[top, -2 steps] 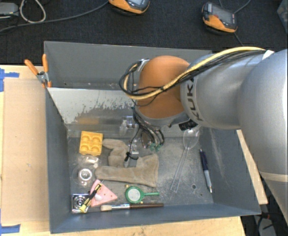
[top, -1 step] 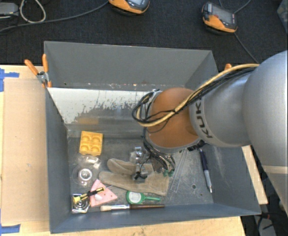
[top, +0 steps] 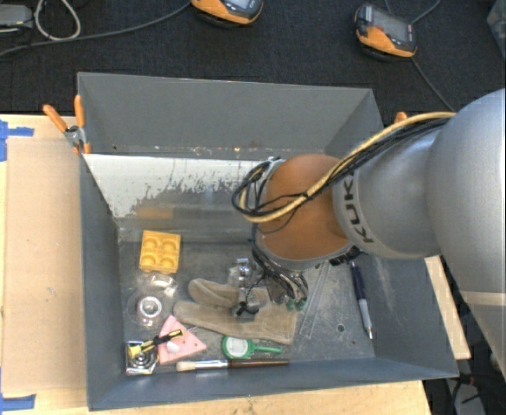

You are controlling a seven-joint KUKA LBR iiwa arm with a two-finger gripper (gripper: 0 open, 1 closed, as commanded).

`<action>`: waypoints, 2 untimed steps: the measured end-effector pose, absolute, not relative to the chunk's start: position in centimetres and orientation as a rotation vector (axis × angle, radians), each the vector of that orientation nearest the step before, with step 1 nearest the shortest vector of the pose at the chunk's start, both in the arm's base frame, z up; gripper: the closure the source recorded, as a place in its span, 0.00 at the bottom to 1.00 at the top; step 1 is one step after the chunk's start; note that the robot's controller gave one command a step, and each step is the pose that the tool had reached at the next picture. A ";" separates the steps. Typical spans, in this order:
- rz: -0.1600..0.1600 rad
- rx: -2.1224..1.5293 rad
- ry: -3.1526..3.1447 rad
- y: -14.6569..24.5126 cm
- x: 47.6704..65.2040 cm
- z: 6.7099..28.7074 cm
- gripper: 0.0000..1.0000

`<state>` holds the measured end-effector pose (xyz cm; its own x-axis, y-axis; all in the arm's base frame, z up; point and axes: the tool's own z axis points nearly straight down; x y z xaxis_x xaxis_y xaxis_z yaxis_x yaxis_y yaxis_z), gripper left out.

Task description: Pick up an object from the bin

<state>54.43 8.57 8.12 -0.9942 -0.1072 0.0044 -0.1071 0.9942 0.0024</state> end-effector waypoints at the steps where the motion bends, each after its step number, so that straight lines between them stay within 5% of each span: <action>1: -0.002 0.188 -3.126 9.0 53.5 17.9 1.00; 2: -0.003 0.204 -3.121 10.7 56.0 18.8 1.00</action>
Offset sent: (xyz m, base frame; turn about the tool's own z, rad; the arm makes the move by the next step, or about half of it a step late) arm 0.0150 0.0209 0.1090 -0.0215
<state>55.97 10.74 18.79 -0.9914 -0.1300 0.0143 -0.1299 0.9915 0.0031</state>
